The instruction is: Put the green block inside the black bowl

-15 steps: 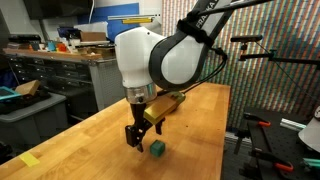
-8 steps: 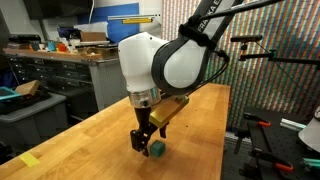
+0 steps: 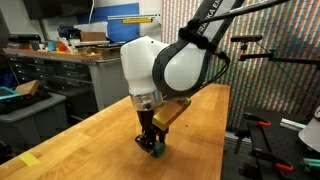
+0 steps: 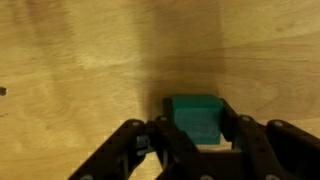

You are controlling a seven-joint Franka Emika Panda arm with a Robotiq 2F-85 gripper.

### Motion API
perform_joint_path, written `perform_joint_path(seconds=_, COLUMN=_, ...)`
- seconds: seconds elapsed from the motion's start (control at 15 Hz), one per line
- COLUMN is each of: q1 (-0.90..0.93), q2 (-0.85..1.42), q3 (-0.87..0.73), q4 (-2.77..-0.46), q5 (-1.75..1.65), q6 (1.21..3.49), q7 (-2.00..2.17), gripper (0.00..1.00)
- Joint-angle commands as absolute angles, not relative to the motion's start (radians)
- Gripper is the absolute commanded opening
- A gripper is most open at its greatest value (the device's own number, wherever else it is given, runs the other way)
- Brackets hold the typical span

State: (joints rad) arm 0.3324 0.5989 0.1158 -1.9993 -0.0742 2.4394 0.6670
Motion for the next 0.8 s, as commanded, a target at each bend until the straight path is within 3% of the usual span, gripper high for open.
perform_joint_path(seconds=0.0, q1=0.342, q2=0.582, q3=0.104, q4=-2.009, q5=-0.046, q6=2.437, q7=0.631, gripper=0.21)
perform_joint_path(seconds=0.73, q1=0.326, q2=0.397, q3=0.039, q4=-2.074, q5=-0.092, q6=2.324, q7=0.636, gripper=0.21)
